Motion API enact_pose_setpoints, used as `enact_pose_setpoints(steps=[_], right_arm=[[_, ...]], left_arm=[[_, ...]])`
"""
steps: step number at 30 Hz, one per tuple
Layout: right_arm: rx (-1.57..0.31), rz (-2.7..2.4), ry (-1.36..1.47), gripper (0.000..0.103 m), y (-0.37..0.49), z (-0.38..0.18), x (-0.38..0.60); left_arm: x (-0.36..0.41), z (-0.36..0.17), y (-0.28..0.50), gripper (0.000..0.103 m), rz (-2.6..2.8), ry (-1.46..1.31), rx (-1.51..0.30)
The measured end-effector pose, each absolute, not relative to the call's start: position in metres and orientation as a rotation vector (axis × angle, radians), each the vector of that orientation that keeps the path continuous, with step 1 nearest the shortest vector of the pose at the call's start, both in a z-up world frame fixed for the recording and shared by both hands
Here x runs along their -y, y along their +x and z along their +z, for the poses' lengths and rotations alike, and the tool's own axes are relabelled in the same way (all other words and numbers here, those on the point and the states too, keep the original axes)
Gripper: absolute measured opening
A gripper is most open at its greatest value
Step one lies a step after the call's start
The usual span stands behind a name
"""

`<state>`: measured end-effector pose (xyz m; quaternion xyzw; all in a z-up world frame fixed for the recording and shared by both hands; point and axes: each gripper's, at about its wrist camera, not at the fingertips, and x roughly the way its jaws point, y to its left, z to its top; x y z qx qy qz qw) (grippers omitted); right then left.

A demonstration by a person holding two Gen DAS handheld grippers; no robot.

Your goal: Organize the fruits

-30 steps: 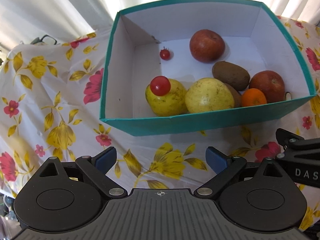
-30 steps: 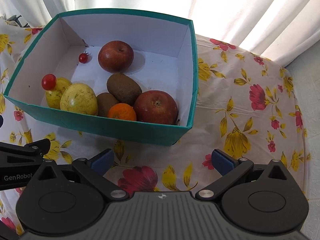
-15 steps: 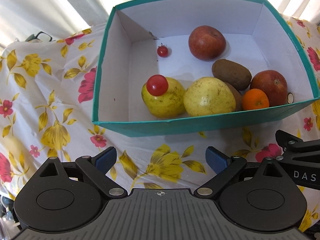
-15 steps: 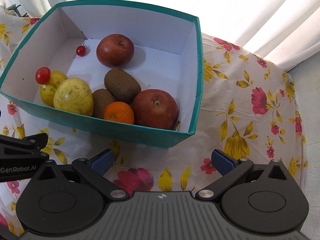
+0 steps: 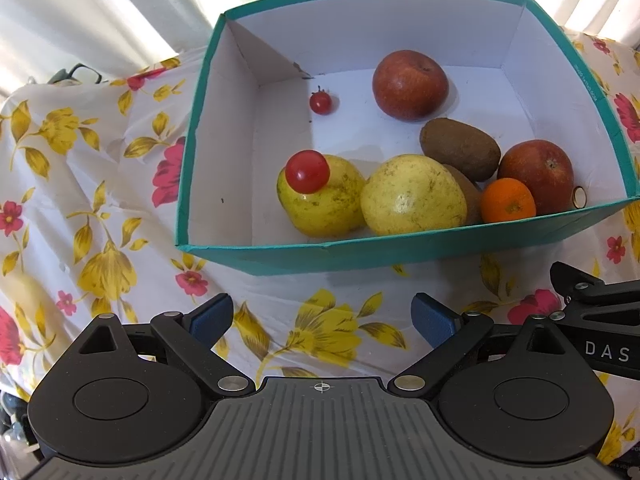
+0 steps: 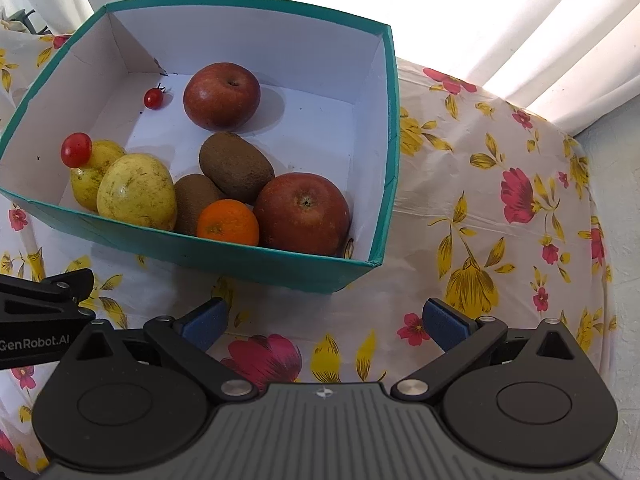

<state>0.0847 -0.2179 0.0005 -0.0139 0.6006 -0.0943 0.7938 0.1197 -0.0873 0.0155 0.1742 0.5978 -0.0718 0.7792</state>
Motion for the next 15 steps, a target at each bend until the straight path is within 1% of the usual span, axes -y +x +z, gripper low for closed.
enact_pose_setpoints(steps=[15], right_arm=[[-1.288,-0.2,-0.042,0.103,0.0868,-0.0014,0.2158]], left_arm=[[0.0862,0.0132,0.1222,0.099,-0.144,0.383,-1.295]])
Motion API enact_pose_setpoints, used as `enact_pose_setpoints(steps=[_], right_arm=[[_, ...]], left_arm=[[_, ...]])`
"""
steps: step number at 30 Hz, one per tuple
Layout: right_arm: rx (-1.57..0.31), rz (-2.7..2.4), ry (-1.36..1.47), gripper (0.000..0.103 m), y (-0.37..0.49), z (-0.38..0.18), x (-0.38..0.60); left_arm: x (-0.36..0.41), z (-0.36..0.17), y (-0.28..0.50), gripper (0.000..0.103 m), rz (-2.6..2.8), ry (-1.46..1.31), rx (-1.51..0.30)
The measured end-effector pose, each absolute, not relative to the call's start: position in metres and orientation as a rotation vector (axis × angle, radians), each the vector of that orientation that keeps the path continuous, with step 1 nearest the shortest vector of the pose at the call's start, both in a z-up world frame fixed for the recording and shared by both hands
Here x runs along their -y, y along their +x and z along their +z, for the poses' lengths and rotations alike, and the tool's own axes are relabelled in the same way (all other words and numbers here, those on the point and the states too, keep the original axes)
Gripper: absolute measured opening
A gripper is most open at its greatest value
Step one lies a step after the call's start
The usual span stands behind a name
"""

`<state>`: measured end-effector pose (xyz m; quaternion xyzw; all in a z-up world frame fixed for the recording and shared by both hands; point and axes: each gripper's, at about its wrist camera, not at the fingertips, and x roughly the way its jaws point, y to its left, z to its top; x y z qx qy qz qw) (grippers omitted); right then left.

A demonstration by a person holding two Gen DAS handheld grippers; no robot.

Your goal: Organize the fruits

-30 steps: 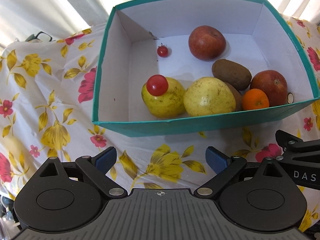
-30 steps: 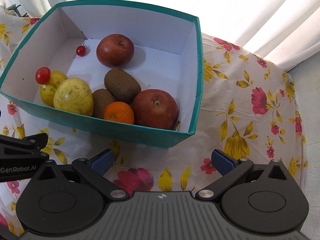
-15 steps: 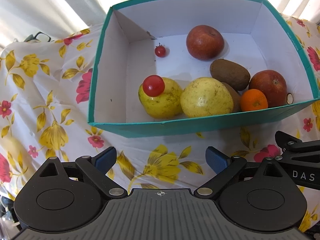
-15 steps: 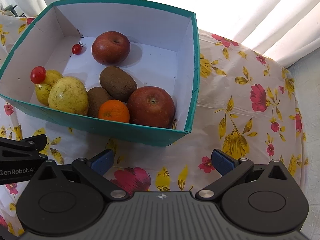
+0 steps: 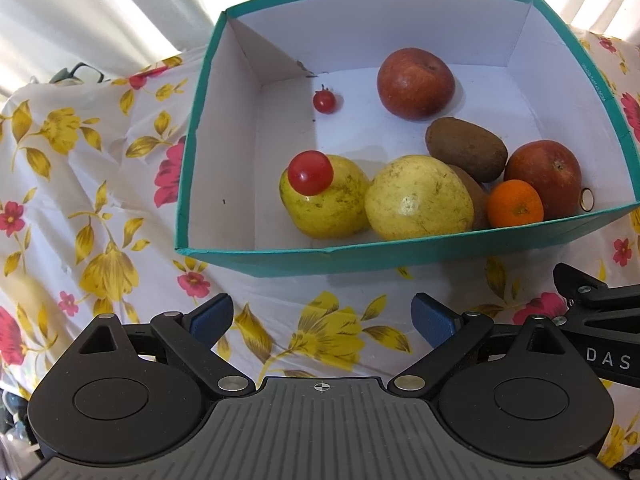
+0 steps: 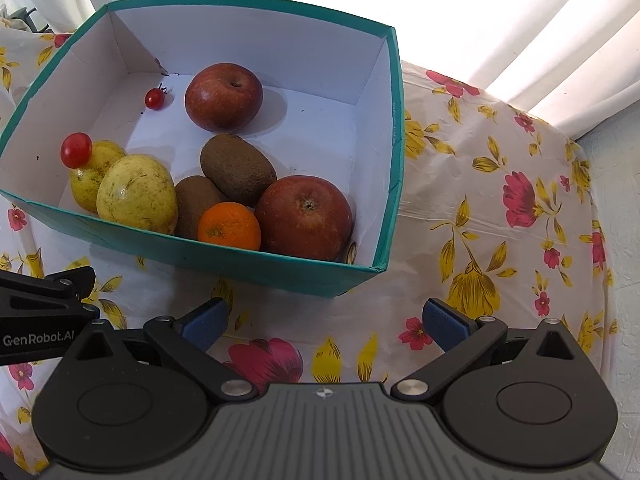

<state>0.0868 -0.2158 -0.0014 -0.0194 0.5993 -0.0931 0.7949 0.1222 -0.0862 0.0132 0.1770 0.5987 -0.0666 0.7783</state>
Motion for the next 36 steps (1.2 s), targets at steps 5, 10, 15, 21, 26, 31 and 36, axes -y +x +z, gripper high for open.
enact_pose_setpoints(steps=[5,10,15,21,26,31,36], right_arm=[[-1.292,-0.199,-0.046,0.103,0.088,-0.003,0.216],[-1.295,-0.197,-0.048,0.103,0.09,-0.004,0.216],[-1.297,-0.197,-0.052,0.103,0.091,-0.004,0.216],[-1.3,-0.196,-0.055,0.103,0.092,-0.006,0.217],[-1.301,-0.195,-0.055,0.103,0.094,-0.007,0.218],[-1.304,-0.196,-0.061,0.103,0.096,-0.009,0.218],[-1.307,-0.198,-0.067,0.103,0.097,-0.01,0.217]], left_arm=[[0.087,0.012,0.123,0.099,-0.144,0.388,-1.297],[0.086,0.009,0.124,0.099,-0.146,0.39,-1.298],[0.086,0.008,0.125,0.099,-0.147,0.387,-1.304],[0.086,0.006,0.126,0.099,-0.147,0.388,-1.311],[0.086,0.005,0.127,0.099,-0.149,0.387,-1.316],[0.086,0.003,0.128,0.099,-0.15,0.388,-1.319],[0.086,0.002,0.13,0.099,-0.153,0.389,-1.323]])
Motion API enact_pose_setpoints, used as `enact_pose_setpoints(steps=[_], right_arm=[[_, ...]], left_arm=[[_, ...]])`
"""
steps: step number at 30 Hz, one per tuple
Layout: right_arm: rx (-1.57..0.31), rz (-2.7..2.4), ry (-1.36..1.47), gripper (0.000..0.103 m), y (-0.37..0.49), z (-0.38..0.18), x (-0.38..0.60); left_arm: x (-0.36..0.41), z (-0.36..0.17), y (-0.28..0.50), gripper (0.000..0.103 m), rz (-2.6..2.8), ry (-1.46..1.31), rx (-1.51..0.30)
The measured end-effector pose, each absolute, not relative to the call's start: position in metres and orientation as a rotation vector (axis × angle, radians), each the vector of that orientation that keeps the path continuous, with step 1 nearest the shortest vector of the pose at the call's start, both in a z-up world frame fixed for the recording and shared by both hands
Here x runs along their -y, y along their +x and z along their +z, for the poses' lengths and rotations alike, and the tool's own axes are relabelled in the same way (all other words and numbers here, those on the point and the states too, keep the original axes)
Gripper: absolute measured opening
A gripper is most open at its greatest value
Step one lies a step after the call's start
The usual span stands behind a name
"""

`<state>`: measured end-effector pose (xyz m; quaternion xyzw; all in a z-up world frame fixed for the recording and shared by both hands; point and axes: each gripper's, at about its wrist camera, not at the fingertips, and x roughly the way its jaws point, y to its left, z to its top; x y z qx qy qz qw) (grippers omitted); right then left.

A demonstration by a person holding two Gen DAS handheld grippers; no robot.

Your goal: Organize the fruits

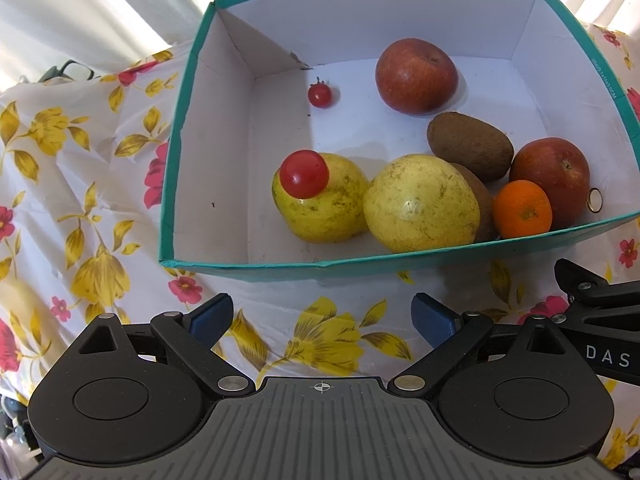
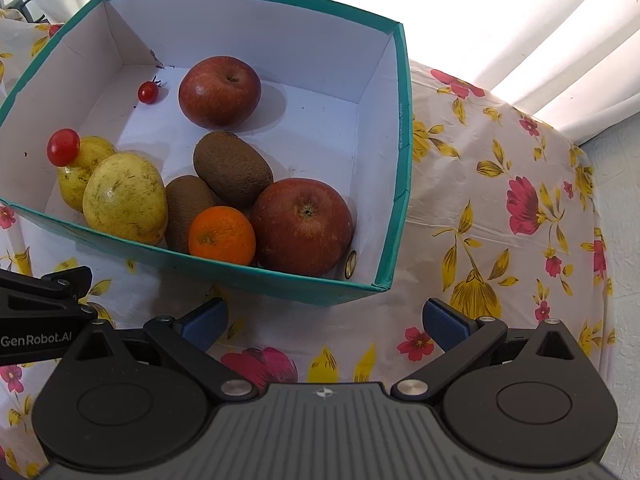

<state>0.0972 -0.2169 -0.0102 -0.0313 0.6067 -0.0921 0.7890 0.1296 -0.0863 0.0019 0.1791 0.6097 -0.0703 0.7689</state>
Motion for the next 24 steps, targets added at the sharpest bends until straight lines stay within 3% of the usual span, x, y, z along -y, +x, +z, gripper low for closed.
enact_pose_setpoints(steps=[24], right_arm=[[-1.307,-0.196,-0.067,0.103,0.0973,-0.0111,0.2181]], left_arm=[[0.0913,0.0019,0.1264,0.099,-0.151,0.437,-1.292]])
